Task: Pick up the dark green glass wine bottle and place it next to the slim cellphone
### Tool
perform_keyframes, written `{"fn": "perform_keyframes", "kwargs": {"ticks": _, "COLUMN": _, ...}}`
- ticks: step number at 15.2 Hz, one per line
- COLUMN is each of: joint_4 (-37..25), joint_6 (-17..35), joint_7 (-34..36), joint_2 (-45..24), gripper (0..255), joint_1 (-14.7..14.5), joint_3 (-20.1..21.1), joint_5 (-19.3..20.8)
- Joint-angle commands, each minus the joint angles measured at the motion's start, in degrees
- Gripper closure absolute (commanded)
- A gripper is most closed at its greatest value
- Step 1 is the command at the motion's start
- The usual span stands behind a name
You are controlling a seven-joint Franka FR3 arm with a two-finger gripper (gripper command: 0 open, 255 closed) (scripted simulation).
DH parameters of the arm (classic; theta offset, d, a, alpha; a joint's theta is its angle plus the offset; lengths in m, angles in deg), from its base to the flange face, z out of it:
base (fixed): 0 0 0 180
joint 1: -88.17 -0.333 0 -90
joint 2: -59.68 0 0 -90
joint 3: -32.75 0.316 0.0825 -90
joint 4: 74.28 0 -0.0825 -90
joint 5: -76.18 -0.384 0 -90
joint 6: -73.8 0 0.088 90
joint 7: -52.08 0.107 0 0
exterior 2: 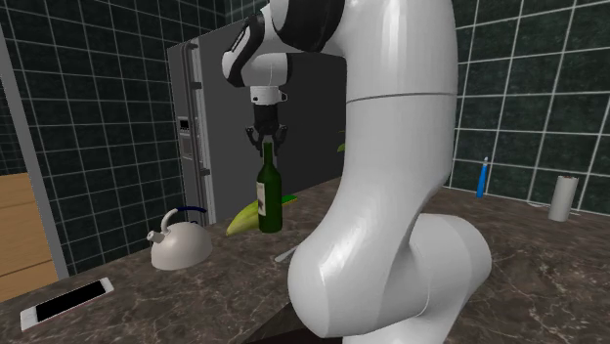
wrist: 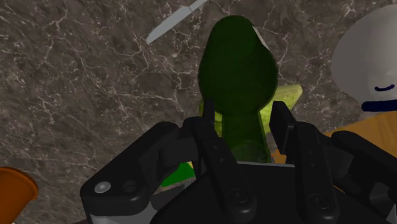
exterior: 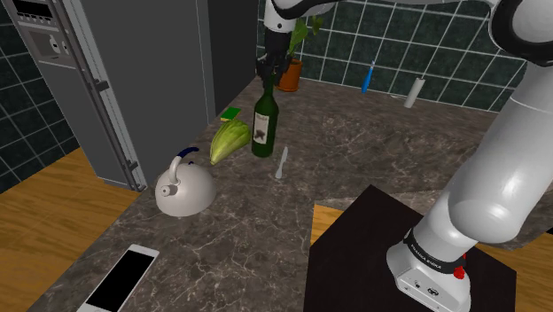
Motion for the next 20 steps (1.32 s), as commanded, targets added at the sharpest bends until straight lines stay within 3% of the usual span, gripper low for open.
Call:
{"fn": "perform_keyframes", "kwargs": {"ticks": 1, "joint_4": 1.2, "joint_6": 0.1, "joint_7": 2.4, "joint_2": 1.0, "gripper": 255, "joint_1": -1.2, "joint_3": 1.0, "joint_5": 0.3}}
{"fn": "perform_keyframes", "kwargs": {"ticks": 11, "joint_4": 2.4, "joint_6": -0.7, "joint_7": 15.9, "joint_2": 2.2, "gripper": 255, "joint_1": -8.2, "joint_3": 7.2, "joint_5": 1.7}}
{"fn": "perform_keyframes", "kwargs": {"ticks": 20, "joint_4": -2.4, "joint_6": -3.1, "joint_7": 28.3, "joint_2": -1.6, "gripper": 255, "joint_1": -14.8, "joint_3": 12.7, "joint_5": 3.9}}
